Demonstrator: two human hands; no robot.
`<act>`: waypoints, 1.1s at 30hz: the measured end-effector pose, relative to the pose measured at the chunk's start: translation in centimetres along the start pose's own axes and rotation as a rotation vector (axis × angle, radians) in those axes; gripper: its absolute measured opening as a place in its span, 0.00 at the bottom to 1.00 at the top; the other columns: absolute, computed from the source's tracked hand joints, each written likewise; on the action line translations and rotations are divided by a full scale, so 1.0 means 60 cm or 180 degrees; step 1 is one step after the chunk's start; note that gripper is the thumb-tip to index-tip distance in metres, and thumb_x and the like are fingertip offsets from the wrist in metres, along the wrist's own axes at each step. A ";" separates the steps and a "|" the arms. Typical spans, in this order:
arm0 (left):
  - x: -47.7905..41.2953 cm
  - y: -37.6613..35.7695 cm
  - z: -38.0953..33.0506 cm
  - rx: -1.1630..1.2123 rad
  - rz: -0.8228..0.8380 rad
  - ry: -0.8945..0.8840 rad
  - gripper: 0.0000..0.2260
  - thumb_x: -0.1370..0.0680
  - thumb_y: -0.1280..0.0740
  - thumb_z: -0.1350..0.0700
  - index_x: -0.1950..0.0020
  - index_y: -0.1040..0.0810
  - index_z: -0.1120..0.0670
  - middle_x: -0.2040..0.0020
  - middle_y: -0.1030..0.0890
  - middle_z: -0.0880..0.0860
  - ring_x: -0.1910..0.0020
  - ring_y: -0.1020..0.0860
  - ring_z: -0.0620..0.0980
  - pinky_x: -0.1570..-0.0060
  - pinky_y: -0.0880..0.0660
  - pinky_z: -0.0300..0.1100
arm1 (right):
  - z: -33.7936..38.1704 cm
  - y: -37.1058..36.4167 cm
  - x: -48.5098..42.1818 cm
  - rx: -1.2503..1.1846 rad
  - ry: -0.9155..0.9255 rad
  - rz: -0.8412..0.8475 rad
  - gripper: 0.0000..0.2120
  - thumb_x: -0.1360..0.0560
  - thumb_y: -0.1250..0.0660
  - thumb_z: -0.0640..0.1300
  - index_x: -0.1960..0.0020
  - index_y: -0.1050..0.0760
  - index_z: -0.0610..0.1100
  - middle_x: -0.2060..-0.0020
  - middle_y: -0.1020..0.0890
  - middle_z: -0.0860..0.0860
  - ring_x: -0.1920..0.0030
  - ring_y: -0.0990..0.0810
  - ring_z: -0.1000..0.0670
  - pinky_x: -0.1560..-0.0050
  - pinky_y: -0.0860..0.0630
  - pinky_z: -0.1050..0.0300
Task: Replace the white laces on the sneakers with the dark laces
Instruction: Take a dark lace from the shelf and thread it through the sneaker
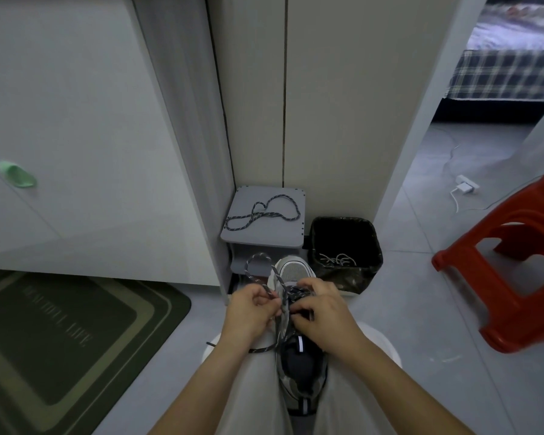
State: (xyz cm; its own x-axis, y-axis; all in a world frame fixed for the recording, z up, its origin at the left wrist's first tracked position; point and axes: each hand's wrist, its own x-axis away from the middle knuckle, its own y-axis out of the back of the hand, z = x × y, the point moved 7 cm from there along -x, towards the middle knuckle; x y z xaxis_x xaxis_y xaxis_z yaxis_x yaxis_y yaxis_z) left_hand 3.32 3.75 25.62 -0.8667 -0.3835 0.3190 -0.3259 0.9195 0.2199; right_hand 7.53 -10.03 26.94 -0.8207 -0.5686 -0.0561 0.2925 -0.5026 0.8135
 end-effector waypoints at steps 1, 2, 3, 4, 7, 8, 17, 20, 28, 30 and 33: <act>0.000 0.000 0.000 0.0009 -0.0007 -0.0001 0.07 0.27 0.31 0.67 0.61 0.25 0.58 0.69 0.20 0.54 0.73 0.22 0.42 0.74 0.26 0.35 | 0.001 -0.001 -0.001 -0.0025 -0.0012 -0.0021 0.09 0.28 0.31 0.48 0.49 0.17 0.51 0.34 0.31 0.53 0.34 0.36 0.50 0.33 0.38 0.54; 0.000 0.000 0.001 -0.0028 -0.0016 -0.0014 0.07 0.27 0.30 0.66 0.62 0.24 0.58 0.69 0.20 0.53 0.73 0.22 0.42 0.73 0.26 0.35 | 0.002 -0.001 -0.001 -0.0032 -0.0019 -0.0048 0.09 0.29 0.30 0.47 0.49 0.17 0.50 0.34 0.31 0.53 0.34 0.36 0.50 0.34 0.38 0.54; 0.000 0.000 0.000 -0.0104 -0.0037 -0.0048 0.07 0.27 0.30 0.66 0.63 0.24 0.57 0.69 0.20 0.52 0.73 0.22 0.42 0.73 0.27 0.34 | 0.002 -0.001 -0.002 -0.0029 -0.0023 -0.0072 0.09 0.29 0.30 0.47 0.50 0.17 0.50 0.34 0.30 0.53 0.35 0.36 0.50 0.34 0.38 0.54; -0.002 0.002 0.000 -0.0198 -0.0064 -0.0087 0.08 0.28 0.29 0.65 0.64 0.24 0.56 0.70 0.21 0.51 0.73 0.23 0.43 0.72 0.28 0.34 | 0.002 -0.002 -0.002 -0.0020 -0.0021 -0.0091 0.08 0.29 0.30 0.47 0.50 0.17 0.50 0.34 0.30 0.53 0.35 0.35 0.49 0.34 0.38 0.54; -0.003 0.003 0.001 -0.0438 -0.0081 -0.0148 0.10 0.29 0.27 0.63 0.67 0.25 0.53 0.72 0.23 0.48 0.74 0.26 0.40 0.71 0.31 0.33 | 0.001 -0.002 -0.003 0.0003 -0.0017 -0.0129 0.08 0.29 0.30 0.47 0.50 0.17 0.50 0.34 0.30 0.53 0.35 0.35 0.49 0.34 0.38 0.55; -0.001 0.002 0.001 -0.0555 -0.0071 -0.0175 0.11 0.29 0.27 0.62 0.67 0.26 0.52 0.73 0.24 0.47 0.75 0.27 0.39 0.71 0.32 0.32 | 0.000 -0.002 -0.003 -0.0005 -0.0016 -0.0144 0.08 0.29 0.30 0.47 0.50 0.17 0.50 0.34 0.29 0.53 0.35 0.35 0.49 0.35 0.38 0.54; 0.011 -0.024 0.005 -0.0815 0.0289 -0.0302 0.11 0.30 0.26 0.53 0.57 0.27 0.53 0.63 0.23 0.48 0.66 0.25 0.44 0.64 0.27 0.34 | -0.005 0.001 0.006 -0.0119 -0.0099 -0.0385 0.04 0.30 0.28 0.47 0.57 0.16 0.50 0.37 0.27 0.53 0.36 0.33 0.49 0.38 0.33 0.48; 0.013 -0.028 0.007 -0.0886 0.0435 -0.0147 0.13 0.30 0.25 0.54 0.55 0.28 0.55 0.62 0.23 0.50 0.64 0.25 0.45 0.61 0.27 0.36 | -0.007 0.020 0.012 -0.0220 -0.0093 -0.0599 0.02 0.33 0.25 0.47 0.61 0.16 0.54 0.39 0.26 0.56 0.37 0.34 0.51 0.40 0.33 0.49; 0.014 0.001 0.016 -0.0176 0.0077 -0.0021 0.22 0.30 0.27 0.63 0.41 0.32 0.54 0.59 0.21 0.50 0.64 0.22 0.45 0.57 0.25 0.35 | -0.122 0.157 0.076 -0.1199 -0.1079 -0.1417 0.04 0.32 0.25 0.39 0.62 0.17 0.47 0.44 0.24 0.51 0.45 0.29 0.54 0.43 0.34 0.59; 0.019 0.000 0.012 -0.0104 0.0100 -0.0166 0.29 0.29 0.27 0.64 0.36 0.38 0.48 0.54 0.21 0.52 0.65 0.21 0.43 0.62 0.25 0.31 | -0.168 0.176 0.100 -0.1111 -0.1437 -0.1361 0.03 0.31 0.26 0.39 0.63 0.18 0.45 0.44 0.23 0.48 0.47 0.28 0.54 0.49 0.35 0.62; 0.024 -0.005 0.006 -0.0082 0.0176 -0.0414 0.24 0.28 0.29 0.65 0.37 0.30 0.48 0.52 0.21 0.53 0.67 0.21 0.37 0.62 0.25 0.29 | -0.181 0.148 0.102 -0.0403 -0.1482 -0.0707 0.10 0.29 0.28 0.45 0.68 0.22 0.53 0.50 0.22 0.51 0.47 0.24 0.49 0.51 0.33 0.58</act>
State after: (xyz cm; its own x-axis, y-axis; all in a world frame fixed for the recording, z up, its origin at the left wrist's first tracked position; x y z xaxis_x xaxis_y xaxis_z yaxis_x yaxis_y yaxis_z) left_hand 2.03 2.94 25.66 -0.9252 -0.3164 0.2095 -0.2681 0.9357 0.2294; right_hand 10.45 -25.01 27.53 -0.9922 -0.1046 0.0672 0.1202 -0.6691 0.7334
